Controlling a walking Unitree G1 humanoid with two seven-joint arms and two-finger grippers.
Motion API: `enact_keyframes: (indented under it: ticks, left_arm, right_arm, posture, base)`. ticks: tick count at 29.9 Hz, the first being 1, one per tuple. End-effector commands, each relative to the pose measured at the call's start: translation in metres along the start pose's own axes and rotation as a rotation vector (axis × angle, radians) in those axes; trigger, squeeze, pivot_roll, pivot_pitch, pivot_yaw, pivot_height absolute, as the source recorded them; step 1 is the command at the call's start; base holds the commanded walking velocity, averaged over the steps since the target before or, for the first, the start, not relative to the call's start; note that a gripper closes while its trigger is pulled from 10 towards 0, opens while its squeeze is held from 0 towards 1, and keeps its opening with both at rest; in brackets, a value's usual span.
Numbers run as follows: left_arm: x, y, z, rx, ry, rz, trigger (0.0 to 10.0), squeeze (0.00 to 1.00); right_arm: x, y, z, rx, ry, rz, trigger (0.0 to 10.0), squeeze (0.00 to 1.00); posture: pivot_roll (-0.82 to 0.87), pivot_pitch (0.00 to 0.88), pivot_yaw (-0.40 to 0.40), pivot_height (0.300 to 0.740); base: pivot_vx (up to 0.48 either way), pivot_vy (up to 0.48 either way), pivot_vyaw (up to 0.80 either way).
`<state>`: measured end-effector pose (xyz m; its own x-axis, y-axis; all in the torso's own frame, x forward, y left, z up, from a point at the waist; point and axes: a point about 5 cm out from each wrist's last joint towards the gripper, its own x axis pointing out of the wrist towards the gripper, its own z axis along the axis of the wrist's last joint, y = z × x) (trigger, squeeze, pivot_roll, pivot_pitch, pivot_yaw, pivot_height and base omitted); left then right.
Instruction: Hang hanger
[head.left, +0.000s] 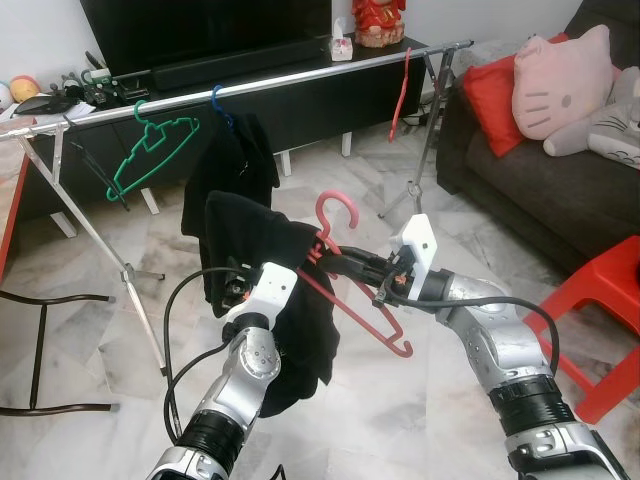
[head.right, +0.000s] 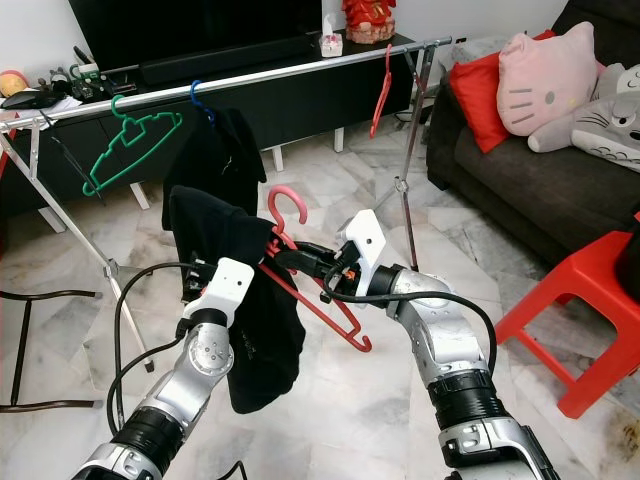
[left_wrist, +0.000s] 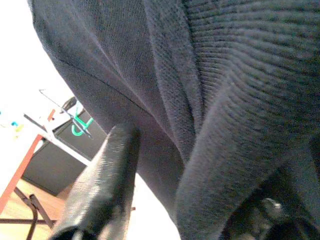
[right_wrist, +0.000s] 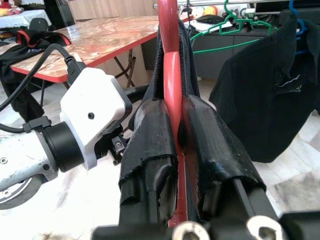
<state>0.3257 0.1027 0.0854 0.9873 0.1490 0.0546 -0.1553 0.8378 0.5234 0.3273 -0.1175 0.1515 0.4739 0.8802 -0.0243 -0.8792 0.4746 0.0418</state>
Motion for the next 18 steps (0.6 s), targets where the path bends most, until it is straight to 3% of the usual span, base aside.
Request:
enact_keyframes:
  ticks: [1, 18]
  left_arm:
    - [0.002, 0.003, -0.002, -0.01, 0.023, 0.007, 0.0, 0.0]
    - [-0.001, -0.002, 0.002, -0.063, 0.002, -0.042, 0.0, 0.0]
  right_arm:
    - [0.001, 0.001, 0.011, -0.057, -0.026, 0.008, 0.0, 0.0]
    - [-0.001, 0.001, -0.008, -0.075, 0.067, -0.018, 0.0, 0.0]
  posture:
    - [-0.19, 0.0, 0.023, 0.74]
    - [-0.19, 0.0, 0.029, 0.74]
  base:
    - [0.0, 0.0, 0.0]
    - [0.0, 0.0, 0.0]
